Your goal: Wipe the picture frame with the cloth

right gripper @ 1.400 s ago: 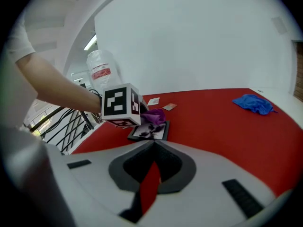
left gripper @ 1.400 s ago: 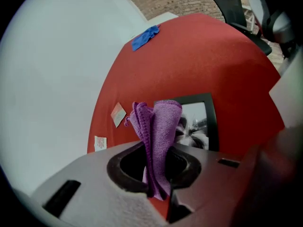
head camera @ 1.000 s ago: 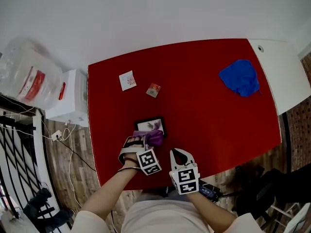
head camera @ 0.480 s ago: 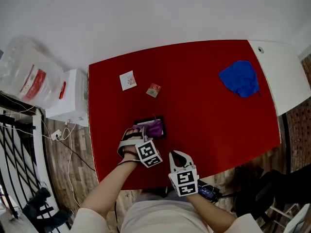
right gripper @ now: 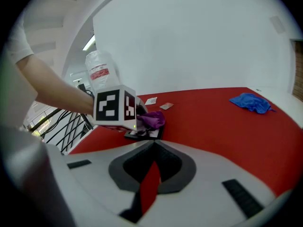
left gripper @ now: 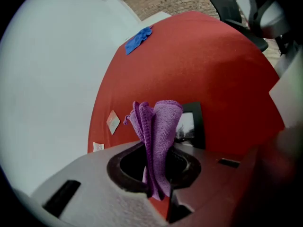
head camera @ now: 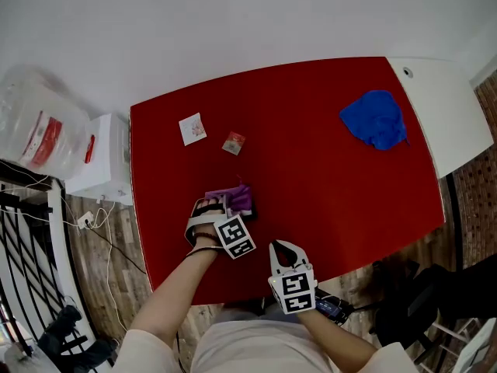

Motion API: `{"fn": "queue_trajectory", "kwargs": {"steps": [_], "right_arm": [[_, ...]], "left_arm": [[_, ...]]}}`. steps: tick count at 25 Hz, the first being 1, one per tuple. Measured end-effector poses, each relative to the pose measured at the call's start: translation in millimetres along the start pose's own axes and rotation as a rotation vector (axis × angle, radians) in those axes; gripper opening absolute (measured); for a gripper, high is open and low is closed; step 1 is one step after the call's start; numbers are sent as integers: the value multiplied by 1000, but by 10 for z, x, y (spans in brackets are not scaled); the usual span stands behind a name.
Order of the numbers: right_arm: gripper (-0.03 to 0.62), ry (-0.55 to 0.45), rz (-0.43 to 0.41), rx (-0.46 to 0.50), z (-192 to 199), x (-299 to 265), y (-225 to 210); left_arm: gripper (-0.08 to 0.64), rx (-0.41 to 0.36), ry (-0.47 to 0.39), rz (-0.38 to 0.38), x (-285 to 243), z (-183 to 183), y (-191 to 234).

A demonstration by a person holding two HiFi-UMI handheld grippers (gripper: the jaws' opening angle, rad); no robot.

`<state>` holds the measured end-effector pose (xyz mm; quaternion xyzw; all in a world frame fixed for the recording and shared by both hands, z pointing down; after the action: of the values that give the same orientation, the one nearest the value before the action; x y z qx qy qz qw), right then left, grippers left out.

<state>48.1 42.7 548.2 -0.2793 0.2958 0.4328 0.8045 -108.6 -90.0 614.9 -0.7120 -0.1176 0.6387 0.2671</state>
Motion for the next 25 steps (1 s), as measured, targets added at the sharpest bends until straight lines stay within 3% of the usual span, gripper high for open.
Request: {"fn": "queue_trajectory", "kwargs": {"steps": [6, 10, 18, 25], "right_arm": [[3, -4, -18, 5, -33, -55, 37], [3, -8, -28, 12, -54, -75, 81], [3, -1, -18, -1, 12, -17, 73], [3, 7, 12, -30, 107, 49, -71]], "left_arm": [[61, -9, -33, 58, 282, 56, -527], [61, -19, -41, 49, 355, 96, -646], [61, 40, -29, -27, 241, 27, -16], [61, 0, 24, -17, -65, -187, 143]]}}
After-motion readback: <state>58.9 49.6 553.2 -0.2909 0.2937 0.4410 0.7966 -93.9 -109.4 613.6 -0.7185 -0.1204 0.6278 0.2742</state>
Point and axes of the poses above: the fingertips, and each gripper's own axes: x backward along the fingers, y to its left, z out of its underside, the point moved 9 cm from there along x, backward along the fingers, and after that the axes turned 7 degrees about y, right-handed, at the moved point
